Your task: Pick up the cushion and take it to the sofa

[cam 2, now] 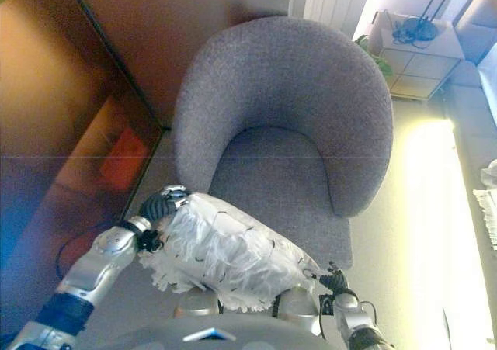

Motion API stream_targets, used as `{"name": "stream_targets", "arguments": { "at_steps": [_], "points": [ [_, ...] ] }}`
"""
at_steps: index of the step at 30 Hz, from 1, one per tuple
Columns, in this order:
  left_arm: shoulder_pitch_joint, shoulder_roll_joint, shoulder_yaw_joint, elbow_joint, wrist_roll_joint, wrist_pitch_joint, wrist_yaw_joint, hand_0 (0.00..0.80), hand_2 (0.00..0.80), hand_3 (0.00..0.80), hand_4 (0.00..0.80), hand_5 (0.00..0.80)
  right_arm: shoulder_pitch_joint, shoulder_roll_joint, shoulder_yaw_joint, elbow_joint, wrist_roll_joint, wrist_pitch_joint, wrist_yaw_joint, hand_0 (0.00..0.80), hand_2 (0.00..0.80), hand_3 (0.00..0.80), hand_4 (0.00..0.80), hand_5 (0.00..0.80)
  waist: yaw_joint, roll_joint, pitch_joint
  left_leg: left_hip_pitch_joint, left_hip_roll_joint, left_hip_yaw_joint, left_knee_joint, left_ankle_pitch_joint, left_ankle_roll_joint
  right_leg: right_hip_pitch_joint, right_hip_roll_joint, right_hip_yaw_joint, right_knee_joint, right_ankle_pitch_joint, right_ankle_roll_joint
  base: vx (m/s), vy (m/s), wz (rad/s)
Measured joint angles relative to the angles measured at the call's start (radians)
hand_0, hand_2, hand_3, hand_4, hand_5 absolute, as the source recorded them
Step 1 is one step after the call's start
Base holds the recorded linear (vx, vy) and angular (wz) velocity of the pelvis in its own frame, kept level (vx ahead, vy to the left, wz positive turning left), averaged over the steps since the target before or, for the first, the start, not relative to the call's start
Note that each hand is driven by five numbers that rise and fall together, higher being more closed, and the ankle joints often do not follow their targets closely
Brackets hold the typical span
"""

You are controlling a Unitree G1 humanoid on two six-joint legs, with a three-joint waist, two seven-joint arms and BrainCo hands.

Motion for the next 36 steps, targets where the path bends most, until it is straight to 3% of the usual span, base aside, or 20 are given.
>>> {"name": "stream_targets", "arguments": {
  "at_steps": [8, 16, 23, 28, 31, 34, 36],
  "points": [
    [0.022, 0.047, 0.012, -0.046, -0.034, 0.001, -0.024, 0.8, 0.8, 0.8, 0.8, 0.8, -0.025, 0.017, -0.006, 0.036, 0.0, -0.001, 0.006, 0.0, 0.0, 0.0, 0.0, 0.0, 0.004, 0.002, -0.002, 0.056, -0.014, -0.023, -0.027, -0.002, 0.006, 0.141, 0.004, -0.022, -0.167, 0.066, 0.007, 0.018, -0.041, 0.12],
    [0.022, 0.058, 0.037, -0.193, -0.12, 0.001, -0.024, 0.8, 0.8, 0.8, 0.8, 0.8, -0.027, 0.036, -0.027, 0.039, 0.005, -0.021, 0.006, 0.0, 0.0, 0.0, 0.0, 0.0, 0.006, 0.002, -0.023, 0.055, -0.013, -0.034, -0.032, -0.005, 0.004, 0.154, 0.007, -0.023, -0.174, 0.073, 0.004, 0.01, -0.018, 0.03],
    [0.022, 0.03, 0.129, -0.218, -0.148, -0.002, -0.032, 0.8, 0.8, 0.8, 0.8, 0.8, -0.031, 0.068, -0.025, 0.03, 0.004, -0.02, 0.006, 0.0, 0.0, 0.0, 0.0, 0.0, 0.009, 0.002, -0.081, 0.053, -0.013, -0.035, -0.032, -0.009, 0.004, 0.157, 0.008, -0.023, -0.174, 0.071, 0.002, -0.003, -0.005, 0.0],
    [0.022, 0.025, 0.139, -0.218, -0.158, -0.011, -0.044, 0.8, 0.8, 0.8, 0.8, 0.8, -0.028, 0.073, -0.024, 0.044, 0.003, -0.02, 0.006, 0.0, 0.0, 0.0, 0.0, 0.0, 0.01, 0.001, -0.097, 0.054, -0.013, -0.036, -0.032, -0.009, 0.004, 0.158, 0.009, -0.023, -0.174, 0.071, 0.002, -0.039, -0.073, 0.01],
    [0.022, 0.023, 0.166, -0.222, -0.179, -0.058, -0.044, 0.8, 0.8, 0.8, 0.8, 0.8, -0.026, 0.071, -0.016, 0.047, 0.003, -0.016, 0.003, 0.0, 0.0, 0.0, 0.0, 0.0, 0.011, 0.001, -0.101, 0.054, -0.012, -0.037, -0.032, -0.008, 0.005, 0.159, 0.011, -0.024, -0.175, 0.071, 0.002, -0.115, -0.092, 0.01],
    [-0.038, 0.022, 0.287, -0.292, -0.236, -0.146, -0.043, 0.8, 0.8, 0.8, 0.8, 0.8, -0.017, 0.059, -0.022, 0.071, 0.016, -0.007, -0.015, 0.0, 0.0, 0.0, 0.0, 0.0, 0.027, 0.002, -0.108, 0.053, -0.011, -0.04, -0.032, -0.007, 0.005, 0.161, 0.011, -0.03, -0.175, 0.071, 0.002, -0.112, -0.059, 0.04],
    [-0.142, 0.025, 0.317, -0.316, -0.25, -0.2, -0.035, 0.8, 0.8, 0.8, 0.8, 0.8, -0.005, 0.04, -0.018, 0.097, 0.021, -0.002, -0.022, 0.0, 0.0, 0.0, 0.0, 0.0, 0.037, 0.007, -0.126, 0.054, -0.014, -0.041, -0.032, -0.007, 0.006, 0.167, 0.008, -0.039, -0.175, 0.069, 0.003, -0.08, -0.017, 0.15]
  ]
}}
